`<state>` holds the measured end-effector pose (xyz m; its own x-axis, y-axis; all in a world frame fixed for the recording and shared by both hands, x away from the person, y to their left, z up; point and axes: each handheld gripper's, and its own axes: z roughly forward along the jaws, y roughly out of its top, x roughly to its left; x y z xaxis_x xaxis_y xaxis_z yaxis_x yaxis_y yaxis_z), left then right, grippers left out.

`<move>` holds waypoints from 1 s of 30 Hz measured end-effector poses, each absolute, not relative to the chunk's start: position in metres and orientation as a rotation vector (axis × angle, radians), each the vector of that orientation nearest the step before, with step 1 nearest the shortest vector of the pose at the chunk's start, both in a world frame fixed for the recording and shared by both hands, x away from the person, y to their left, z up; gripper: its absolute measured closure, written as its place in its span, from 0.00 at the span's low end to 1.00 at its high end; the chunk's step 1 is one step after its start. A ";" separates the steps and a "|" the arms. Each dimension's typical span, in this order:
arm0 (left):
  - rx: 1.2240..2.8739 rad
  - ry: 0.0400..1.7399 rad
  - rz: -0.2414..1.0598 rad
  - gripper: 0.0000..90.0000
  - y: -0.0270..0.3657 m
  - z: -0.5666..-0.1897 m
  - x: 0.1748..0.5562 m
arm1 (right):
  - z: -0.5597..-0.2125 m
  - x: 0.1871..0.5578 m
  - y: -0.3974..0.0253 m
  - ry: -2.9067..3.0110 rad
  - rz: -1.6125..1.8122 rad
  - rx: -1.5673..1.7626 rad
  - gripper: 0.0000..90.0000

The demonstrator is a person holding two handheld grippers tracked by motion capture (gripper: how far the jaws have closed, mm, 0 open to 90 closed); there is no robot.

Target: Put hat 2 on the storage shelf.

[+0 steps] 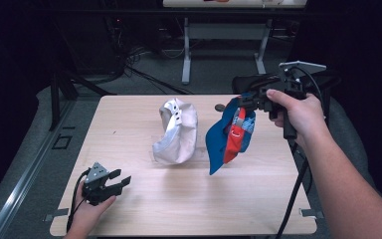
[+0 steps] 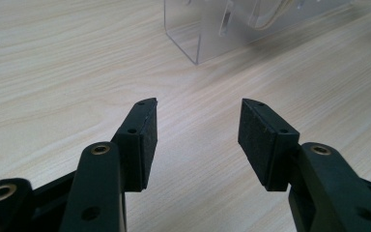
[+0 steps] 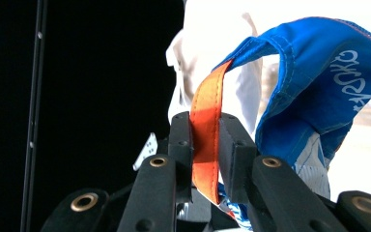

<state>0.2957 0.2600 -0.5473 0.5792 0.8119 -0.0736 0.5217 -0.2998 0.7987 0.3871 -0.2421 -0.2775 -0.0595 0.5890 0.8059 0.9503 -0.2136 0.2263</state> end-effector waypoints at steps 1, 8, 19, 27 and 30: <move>1.979 1.065 0.442 0.55 0.260 -0.547 0.296 | -0.277 0.389 -0.243 -1.642 -1.182 -1.814 0.86; 1.978 1.067 0.441 0.55 0.259 -0.548 0.297 | -0.275 0.402 -0.241 -1.643 -1.212 -1.847 0.86; 1.977 1.068 0.439 0.55 0.261 -0.549 0.298 | -0.281 0.419 -0.238 -1.642 -1.196 -1.904 0.86; 1.972 1.070 0.440 0.55 0.264 -0.548 0.298 | -0.285 0.427 -0.240 -1.636 -1.197 -1.937 0.86; 1.971 1.071 0.440 0.55 0.264 -0.548 0.298 | -0.285 0.429 -0.240 -1.607 -1.214 -1.960 0.86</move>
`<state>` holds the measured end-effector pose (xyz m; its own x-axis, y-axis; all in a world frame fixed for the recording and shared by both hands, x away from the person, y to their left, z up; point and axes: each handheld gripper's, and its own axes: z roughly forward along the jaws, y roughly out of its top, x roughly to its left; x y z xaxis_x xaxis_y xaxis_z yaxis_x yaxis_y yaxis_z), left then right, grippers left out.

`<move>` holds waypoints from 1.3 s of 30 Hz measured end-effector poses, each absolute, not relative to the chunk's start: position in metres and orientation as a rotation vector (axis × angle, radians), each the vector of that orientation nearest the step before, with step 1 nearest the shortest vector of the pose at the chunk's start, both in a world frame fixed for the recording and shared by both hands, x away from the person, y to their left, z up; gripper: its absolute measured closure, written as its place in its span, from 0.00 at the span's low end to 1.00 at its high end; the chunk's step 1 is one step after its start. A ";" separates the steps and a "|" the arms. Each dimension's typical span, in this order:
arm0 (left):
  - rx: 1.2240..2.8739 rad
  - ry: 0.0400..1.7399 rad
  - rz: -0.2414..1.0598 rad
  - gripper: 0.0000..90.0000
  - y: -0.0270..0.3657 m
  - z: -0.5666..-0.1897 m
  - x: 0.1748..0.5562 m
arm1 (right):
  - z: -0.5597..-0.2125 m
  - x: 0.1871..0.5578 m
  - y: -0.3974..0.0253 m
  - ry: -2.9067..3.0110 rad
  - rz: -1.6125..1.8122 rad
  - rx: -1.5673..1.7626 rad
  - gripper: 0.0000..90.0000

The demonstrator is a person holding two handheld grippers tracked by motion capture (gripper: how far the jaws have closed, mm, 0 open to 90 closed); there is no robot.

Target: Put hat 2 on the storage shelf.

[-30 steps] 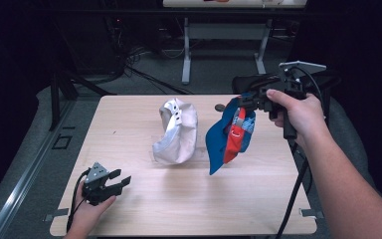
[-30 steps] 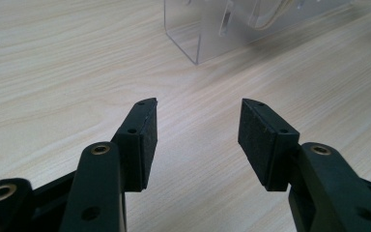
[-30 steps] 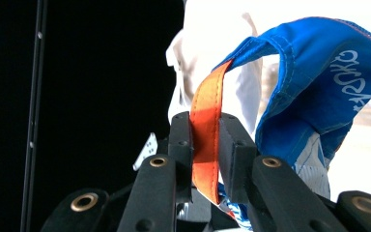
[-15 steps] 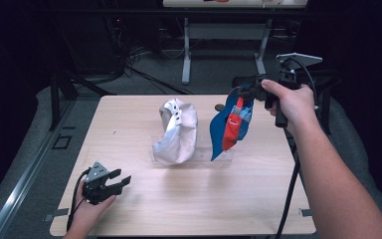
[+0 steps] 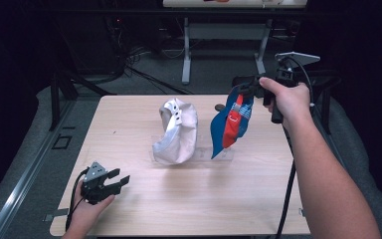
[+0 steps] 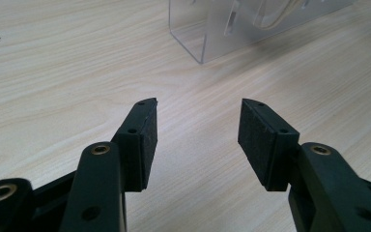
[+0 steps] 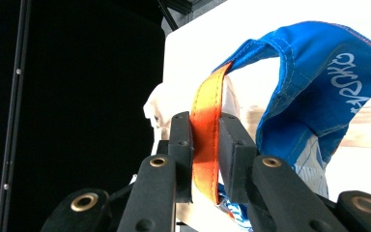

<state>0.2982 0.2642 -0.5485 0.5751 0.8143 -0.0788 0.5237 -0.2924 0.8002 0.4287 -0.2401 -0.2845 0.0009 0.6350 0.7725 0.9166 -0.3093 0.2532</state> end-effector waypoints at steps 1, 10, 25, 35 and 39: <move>1.972 1.071 0.440 0.55 0.264 -0.549 0.298 | -0.285 0.429 -0.241 -1.622 -1.206 -1.950 0.86; 1.976 1.070 0.442 0.55 0.265 -0.549 0.300 | -0.291 0.437 -0.235 -1.641 -1.185 -1.957 0.86; 1.979 1.081 0.434 0.55 0.266 -0.548 0.300 | -0.309 0.442 -0.222 -1.674 -1.128 -1.949 0.86; 1.968 1.078 0.442 0.55 0.266 -0.549 0.299 | -0.324 0.440 -0.220 -1.704 -1.083 -1.959 0.86; 1.967 1.078 0.443 0.55 0.266 -0.549 0.299 | -0.329 0.439 -0.222 -1.711 -1.072 -1.957 0.86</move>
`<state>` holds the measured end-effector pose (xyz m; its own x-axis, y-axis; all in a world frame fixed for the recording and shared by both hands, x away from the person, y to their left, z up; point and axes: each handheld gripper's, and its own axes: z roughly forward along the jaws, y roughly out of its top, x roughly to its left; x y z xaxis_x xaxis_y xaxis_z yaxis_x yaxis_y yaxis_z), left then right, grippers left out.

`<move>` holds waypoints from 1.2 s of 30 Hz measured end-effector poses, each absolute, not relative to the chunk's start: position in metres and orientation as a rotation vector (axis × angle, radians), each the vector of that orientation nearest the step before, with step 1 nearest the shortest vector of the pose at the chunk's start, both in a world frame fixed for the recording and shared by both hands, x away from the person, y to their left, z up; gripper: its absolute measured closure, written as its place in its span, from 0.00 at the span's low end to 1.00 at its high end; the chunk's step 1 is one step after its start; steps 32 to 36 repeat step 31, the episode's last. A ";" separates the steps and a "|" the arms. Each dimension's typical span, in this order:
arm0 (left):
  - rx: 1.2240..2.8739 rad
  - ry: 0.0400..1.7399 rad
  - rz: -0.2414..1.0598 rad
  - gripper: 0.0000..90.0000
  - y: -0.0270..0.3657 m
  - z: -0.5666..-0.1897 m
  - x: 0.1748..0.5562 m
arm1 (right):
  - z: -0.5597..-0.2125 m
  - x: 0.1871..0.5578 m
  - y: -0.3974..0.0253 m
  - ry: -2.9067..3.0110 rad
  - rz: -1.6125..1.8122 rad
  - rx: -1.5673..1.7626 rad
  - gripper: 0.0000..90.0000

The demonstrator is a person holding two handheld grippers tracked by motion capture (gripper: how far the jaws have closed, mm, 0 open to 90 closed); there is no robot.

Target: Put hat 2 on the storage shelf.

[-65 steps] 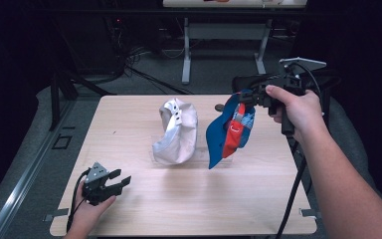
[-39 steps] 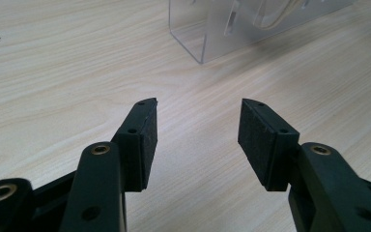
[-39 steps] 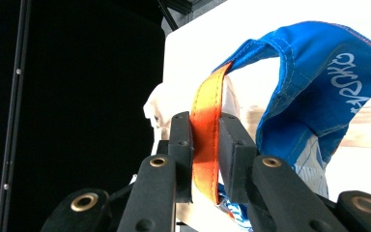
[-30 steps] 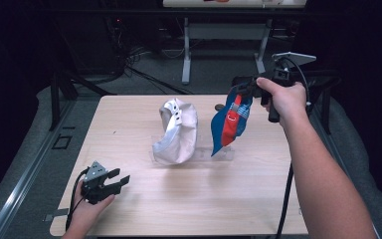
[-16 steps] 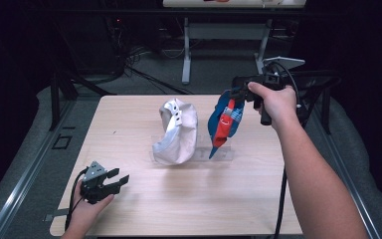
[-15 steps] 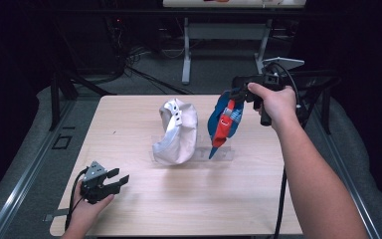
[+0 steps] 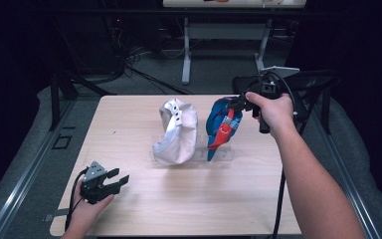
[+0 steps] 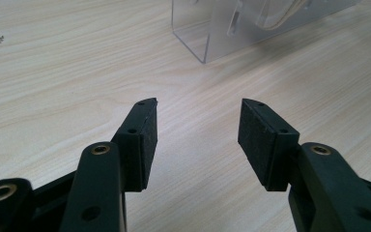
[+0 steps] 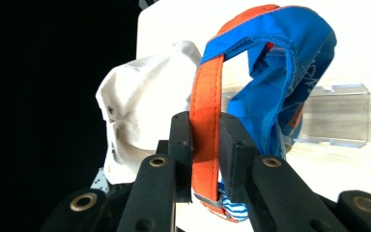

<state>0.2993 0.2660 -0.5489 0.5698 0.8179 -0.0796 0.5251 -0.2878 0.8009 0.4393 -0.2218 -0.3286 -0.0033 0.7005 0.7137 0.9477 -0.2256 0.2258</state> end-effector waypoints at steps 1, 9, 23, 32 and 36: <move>1.967 1.078 0.443 0.55 0.266 -0.549 0.299 | -0.329 0.439 -0.222 -1.710 -1.072 -1.957 0.86; 1.964 1.079 0.447 0.55 0.265 -0.549 0.299 | -0.335 0.436 -0.225 -1.754 -1.037 -1.975 0.86; 1.960 1.081 0.448 0.55 0.265 -0.549 0.299 | -0.336 0.417 -0.227 -1.961 -1.006 -2.063 0.63; 1.961 1.085 0.446 0.53 0.265 -0.550 0.299 | -0.361 0.391 -0.229 -2.108 -0.962 -2.049 0.56; 1.961 1.085 0.446 0.53 0.265 -0.550 0.299 | -0.361 0.391 -0.229 -2.108 -0.962 -2.049 0.56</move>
